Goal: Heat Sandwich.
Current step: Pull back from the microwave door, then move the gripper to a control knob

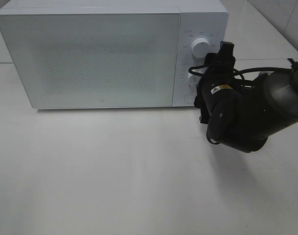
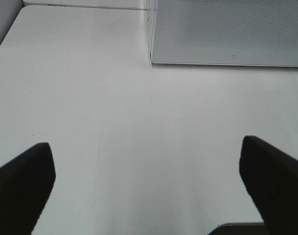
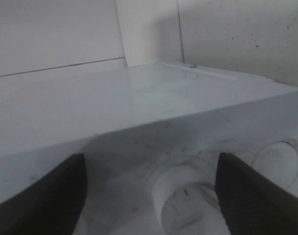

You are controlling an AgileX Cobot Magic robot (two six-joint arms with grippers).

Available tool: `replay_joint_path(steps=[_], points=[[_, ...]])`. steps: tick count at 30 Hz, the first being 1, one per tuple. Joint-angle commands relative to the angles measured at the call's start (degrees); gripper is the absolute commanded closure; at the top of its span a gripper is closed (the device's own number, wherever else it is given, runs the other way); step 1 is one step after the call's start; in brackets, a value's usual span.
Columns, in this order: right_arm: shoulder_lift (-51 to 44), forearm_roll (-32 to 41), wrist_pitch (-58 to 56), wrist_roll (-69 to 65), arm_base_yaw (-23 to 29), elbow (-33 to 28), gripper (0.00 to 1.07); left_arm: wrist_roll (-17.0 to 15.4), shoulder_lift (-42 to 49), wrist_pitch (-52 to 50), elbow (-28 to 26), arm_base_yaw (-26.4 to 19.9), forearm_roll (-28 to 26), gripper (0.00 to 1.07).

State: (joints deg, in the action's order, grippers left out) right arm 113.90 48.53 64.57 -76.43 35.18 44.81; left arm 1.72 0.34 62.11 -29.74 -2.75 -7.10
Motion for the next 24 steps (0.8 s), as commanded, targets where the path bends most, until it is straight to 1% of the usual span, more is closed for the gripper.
replay_joint_path(steps=[1,5,12,17,21,23,24], points=[[-1.3,-1.8,9.9,0.7,-1.2,1.4,0.31,-0.1,0.9,-0.8,0.2,0.1,-0.1,0.09],[-1.3,-4.1,8.8,0.7,-1.2,1.1,0.31,-0.1,0.9,-0.8,0.2,0.1,-0.1,0.09],[-2.2,-4.5,6.3,1.8,-1.0,-0.9,0.31,-0.1,0.9,-0.8,0.2,0.1,-0.1,0.09],[-3.8,-6.6,3.0,3.6,-1.0,-3.3,0.31,-0.1,0.9,-0.8,0.2,0.1,-0.2,0.09],[-5.7,-6.8,0.3,6.4,-1.0,-6.0,0.31,-0.1,0.9,-0.8,0.2,0.1,-0.2,0.09],[-8.0,-6.6,-1.8,9.4,-1.0,-8.5,0.31,-0.1,0.9,-0.8,0.2,0.1,-0.2,0.09],[-8.0,-6.6,-1.8,9.4,-1.0,-8.5,0.31,-0.1,0.9,-0.8,0.2,0.1,-0.2,0.09]])
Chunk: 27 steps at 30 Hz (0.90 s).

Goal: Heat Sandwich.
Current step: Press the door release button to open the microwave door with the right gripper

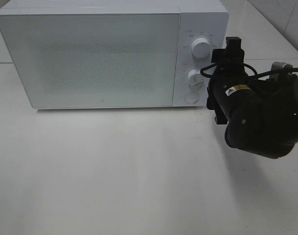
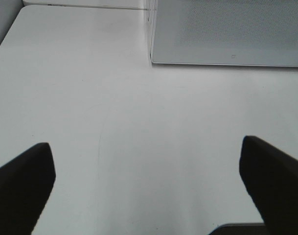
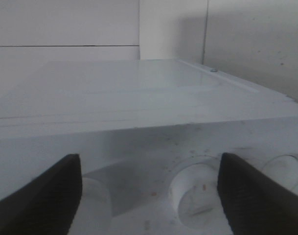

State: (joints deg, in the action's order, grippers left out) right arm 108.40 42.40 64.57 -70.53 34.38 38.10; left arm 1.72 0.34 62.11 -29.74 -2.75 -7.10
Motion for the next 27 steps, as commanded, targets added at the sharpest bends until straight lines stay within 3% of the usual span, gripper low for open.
replay_joint_path(steps=[1,7,16,23,27], points=[[-3.3,-0.5,-2.6,4.7,-0.3,-2.6,0.31,-0.1,0.9,-0.8,0.2,0.1,-0.2,0.09],[-10.1,-0.7,-13.4,16.7,-0.5,-7.0,0.32,-0.1,0.9,-0.8,0.2,0.1,-0.2,0.09],[-19.4,-0.7,-35.0,48.8,-0.5,-7.2,0.32,-0.1,0.9,-0.8,0.2,0.1,-0.2,0.09],[-22.6,-1.3,-45.6,63.3,-0.5,-7.0,0.32,-0.1,0.9,-0.8,0.2,0.1,-0.2,0.09],[-24.2,-10.4,-58.7,67.3,-3.1,-4.4,0.32,-0.1,0.9,-0.8,0.2,0.1,-0.2,0.09]])
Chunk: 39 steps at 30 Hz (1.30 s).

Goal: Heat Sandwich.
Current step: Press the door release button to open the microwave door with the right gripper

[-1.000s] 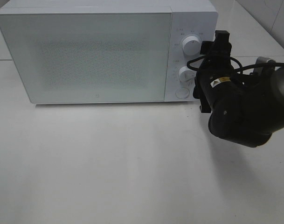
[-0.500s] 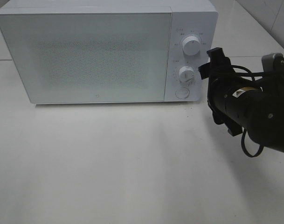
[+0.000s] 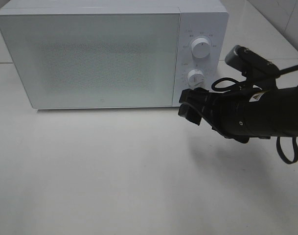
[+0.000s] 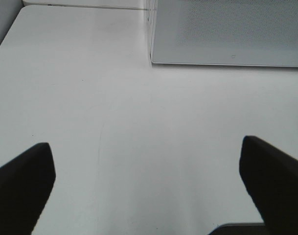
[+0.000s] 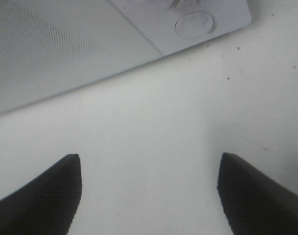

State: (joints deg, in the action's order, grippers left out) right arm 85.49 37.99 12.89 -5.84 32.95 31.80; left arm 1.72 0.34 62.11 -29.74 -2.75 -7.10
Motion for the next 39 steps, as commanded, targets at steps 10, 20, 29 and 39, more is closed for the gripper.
replay_joint_path(steps=[10,20,29,39], points=[[-3.0,-33.2,-36.3,-3.5,-4.4,12.1,0.32,-0.1,0.9,-0.8,0.2,0.1,-0.2,0.09],[-9.2,-37.1,-56.4,-2.6,-4.4,19.5,0.32,-0.1,0.9,-0.8,0.2,0.1,-0.2,0.09],[-18.8,-37.0,-64.8,-2.6,-4.4,19.5,0.32,-0.1,0.9,-0.8,0.2,0.1,-0.2,0.09],[-29.3,-37.2,-72.5,-2.3,-4.4,19.4,0.31,-0.1,0.9,-0.8,0.2,0.1,-0.2,0.09]])
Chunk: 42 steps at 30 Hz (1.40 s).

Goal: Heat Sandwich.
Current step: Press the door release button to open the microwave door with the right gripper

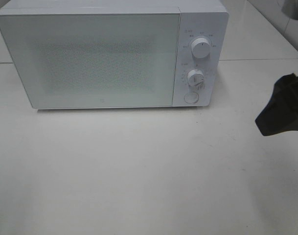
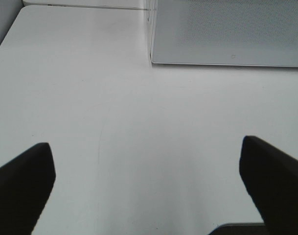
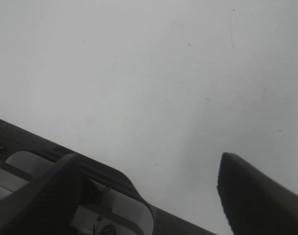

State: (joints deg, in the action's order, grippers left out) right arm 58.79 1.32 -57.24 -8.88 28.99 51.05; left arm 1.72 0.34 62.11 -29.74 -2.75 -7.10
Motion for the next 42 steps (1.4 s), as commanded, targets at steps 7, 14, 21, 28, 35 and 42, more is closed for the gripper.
replay_joint_path(steps=[7,14,21,28,35,42], points=[[-13.2,-3.6,-2.5,0.7,-0.4,-5.7,0.31,-0.1,0.9,-0.8,0.2,0.1,-0.2,0.09],[-23.8,-5.1,-2.3,0.7,-6.4,-10.2,0.31,-0.1,0.9,-0.8,0.2,0.1,-0.2,0.09],[-38.3,-5.4,-2.6,0.7,-14.9,-14.2,0.31,-0.1,0.9,-0.8,0.2,0.1,-0.2,0.09],[-47.0,-5.5,-2.6,1.5,-20.5,-17.0,0.32,-0.1,0.9,-0.8,0.2,0.1,-0.2,0.09],[-56.6,-5.7,-2.1,2.2,-26.0,-21.3,0.32,-0.1,0.9,-0.8,0.2,0.1,-0.2,0.09],[-60.6,-5.4,0.1,2.4,-27.0,-22.5,0.32,-0.1,0.9,-0.8,0.2,0.1,-0.2,0.09]])
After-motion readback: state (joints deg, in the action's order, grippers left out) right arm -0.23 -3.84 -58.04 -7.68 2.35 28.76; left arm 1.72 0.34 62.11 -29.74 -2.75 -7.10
